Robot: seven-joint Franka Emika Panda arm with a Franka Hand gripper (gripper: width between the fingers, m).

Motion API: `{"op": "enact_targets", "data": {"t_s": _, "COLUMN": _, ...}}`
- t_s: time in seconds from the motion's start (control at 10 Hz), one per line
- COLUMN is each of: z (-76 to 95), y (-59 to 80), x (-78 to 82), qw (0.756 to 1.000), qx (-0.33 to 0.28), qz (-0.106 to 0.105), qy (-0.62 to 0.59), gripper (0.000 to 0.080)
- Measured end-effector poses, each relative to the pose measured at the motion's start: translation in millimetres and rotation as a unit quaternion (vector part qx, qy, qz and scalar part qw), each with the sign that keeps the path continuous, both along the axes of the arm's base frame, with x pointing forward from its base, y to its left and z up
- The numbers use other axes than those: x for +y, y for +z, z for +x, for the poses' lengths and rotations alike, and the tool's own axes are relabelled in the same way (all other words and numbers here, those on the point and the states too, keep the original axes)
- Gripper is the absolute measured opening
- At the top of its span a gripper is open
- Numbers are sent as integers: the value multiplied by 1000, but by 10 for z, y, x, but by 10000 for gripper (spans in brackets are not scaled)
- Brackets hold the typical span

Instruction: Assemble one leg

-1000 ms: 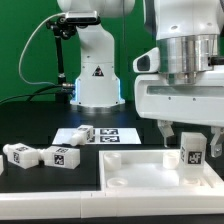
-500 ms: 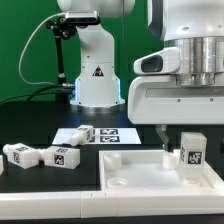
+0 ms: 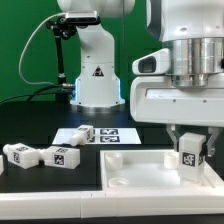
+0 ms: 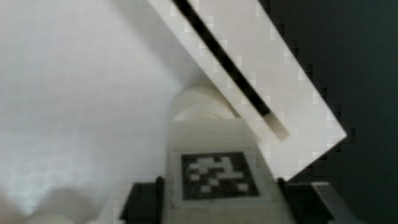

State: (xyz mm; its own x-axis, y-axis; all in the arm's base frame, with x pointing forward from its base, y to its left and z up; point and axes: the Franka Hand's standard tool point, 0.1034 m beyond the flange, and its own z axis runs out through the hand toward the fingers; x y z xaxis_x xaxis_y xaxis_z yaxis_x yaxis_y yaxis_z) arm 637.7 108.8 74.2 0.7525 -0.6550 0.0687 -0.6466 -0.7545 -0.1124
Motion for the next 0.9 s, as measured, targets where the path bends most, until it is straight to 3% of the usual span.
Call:
{"op": "enact_targets", "data": {"t_s": 0.2, "z": 11, "y": -7, "x": -5, "qw": 987, "qx": 6, "qz": 26, "qy": -159, "gripper": 288}}
{"op": "enact_targets", "data": {"t_s": 0.5, "z": 35, "y": -17, "x": 25, "qw": 907, "qx": 28, "qz": 72, "qy": -414, "gripper": 288}}
{"op": "enact_targets", "data": {"t_s": 0.6, "z": 29, "y": -19, "x": 18, "qw": 890, "qx": 30, "qz": 83, "qy": -448, "gripper": 288}}
{"op": "enact_targets", "data": {"t_s": 0.8, "z": 25, "y": -24, "x": 19, "qw": 897, "qx": 29, "qz": 80, "qy": -433, "gripper": 288}}
{"op": "enact_targets", "data": {"t_s": 0.9, "z": 15, "y": -37, "x": 13, "qw": 919, "qx": 27, "qz": 73, "qy": -388, "gripper": 404}}
